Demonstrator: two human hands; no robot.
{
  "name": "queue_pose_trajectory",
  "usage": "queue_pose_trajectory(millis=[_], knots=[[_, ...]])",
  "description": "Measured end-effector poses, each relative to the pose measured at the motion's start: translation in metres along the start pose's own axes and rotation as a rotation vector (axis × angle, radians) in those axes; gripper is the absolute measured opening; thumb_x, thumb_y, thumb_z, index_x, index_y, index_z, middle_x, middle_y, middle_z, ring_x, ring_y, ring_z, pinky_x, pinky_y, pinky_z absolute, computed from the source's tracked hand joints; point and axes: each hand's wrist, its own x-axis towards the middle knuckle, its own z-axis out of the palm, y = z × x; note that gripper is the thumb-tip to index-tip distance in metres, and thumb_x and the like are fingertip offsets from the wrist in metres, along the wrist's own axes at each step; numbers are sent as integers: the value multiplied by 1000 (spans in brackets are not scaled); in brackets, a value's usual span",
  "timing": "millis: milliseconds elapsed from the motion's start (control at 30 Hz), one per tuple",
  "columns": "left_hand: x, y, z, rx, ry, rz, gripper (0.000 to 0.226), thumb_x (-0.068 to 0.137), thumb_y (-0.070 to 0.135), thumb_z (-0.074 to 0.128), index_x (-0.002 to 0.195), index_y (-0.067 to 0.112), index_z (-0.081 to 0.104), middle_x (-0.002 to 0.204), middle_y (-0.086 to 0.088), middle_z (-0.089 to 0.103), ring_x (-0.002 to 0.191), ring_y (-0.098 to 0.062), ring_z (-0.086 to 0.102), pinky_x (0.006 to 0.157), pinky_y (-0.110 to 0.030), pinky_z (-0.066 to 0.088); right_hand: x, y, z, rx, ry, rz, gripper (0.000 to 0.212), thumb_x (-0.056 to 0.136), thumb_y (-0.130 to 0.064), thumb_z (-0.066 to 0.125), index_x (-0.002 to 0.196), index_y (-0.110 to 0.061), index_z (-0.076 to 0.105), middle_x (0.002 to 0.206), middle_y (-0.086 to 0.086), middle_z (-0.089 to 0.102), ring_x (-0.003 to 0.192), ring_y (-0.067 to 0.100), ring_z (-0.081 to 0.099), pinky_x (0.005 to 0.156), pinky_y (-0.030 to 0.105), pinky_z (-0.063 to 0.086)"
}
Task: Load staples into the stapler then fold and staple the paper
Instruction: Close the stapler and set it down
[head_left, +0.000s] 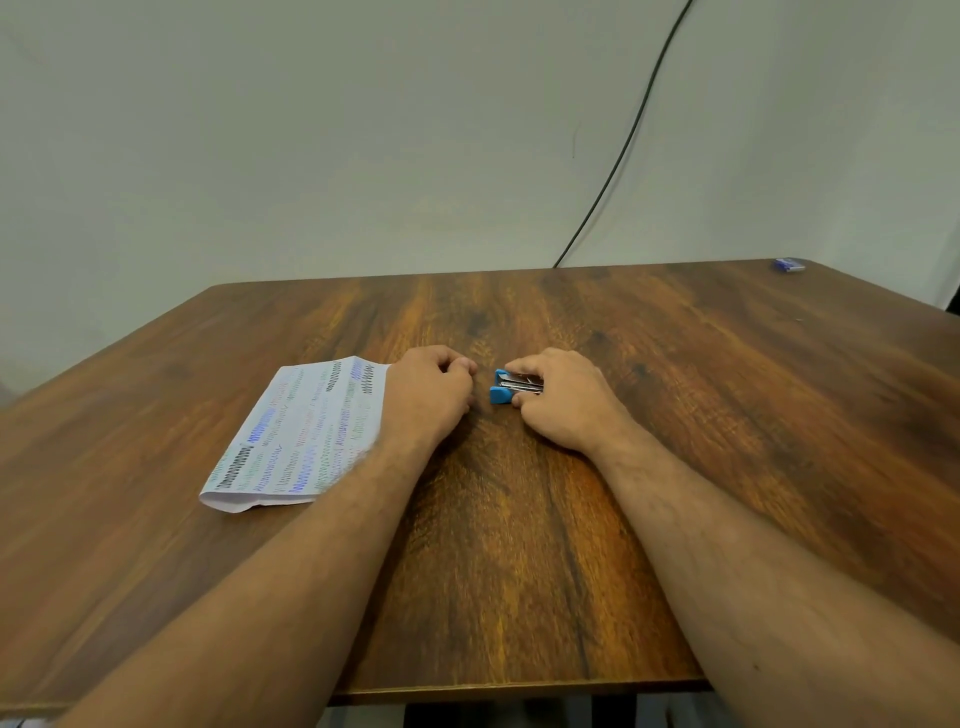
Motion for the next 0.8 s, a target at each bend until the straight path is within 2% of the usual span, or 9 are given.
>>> queue_pose_trajectory(millis=[167, 367, 533, 667, 800], knots=[[-1, 1, -1, 10, -1, -2, 21, 99, 26, 54, 88, 28, 73, 76, 3, 73, 76, -15, 72, 82, -42, 61, -3, 0, -1, 9, 23, -35, 44, 85, -21, 60, 128, -30, 67, 120, -4, 65, 116, 20, 49, 103, 44, 39], [-5, 5, -3, 32, -21, -10, 18, 97, 28, 58, 91, 23, 75, 82, 2, 74, 81, -17, 71, 85, -43, 59, -9, -2, 3, -117, 225, -222, 27, 82, -24, 60, 104, -27, 75, 104, -5, 64, 108, 18, 47, 89, 37, 39], [-14, 9, -11, 88, -70, -23, 21, 93, 19, 57, 105, 21, 75, 89, 2, 74, 85, -12, 68, 70, -23, 49, -15, -10, 3, -171, 259, -367, 21, 77, -22, 57, 87, -17, 75, 89, 0, 65, 94, 24, 54, 77, 39, 48], [-22, 9, -23, -17, -57, -56, 27, 88, 11, 59, 106, 21, 76, 97, -3, 77, 90, -19, 73, 89, -36, 58, -14, -17, 4, -186, 234, -460, 23, 79, -20, 55, 88, -13, 75, 86, 4, 65, 88, 25, 55, 74, 40, 50], [-22, 6, -51, -31, -16, -26, 24, 93, 8, 61, 110, 18, 74, 103, -3, 76, 92, -15, 71, 90, -37, 59, -13, -41, 9, -156, 173, -482, 23, 83, -15, 60, 99, -11, 76, 96, 7, 69, 93, 25, 57, 84, 34, 49]])
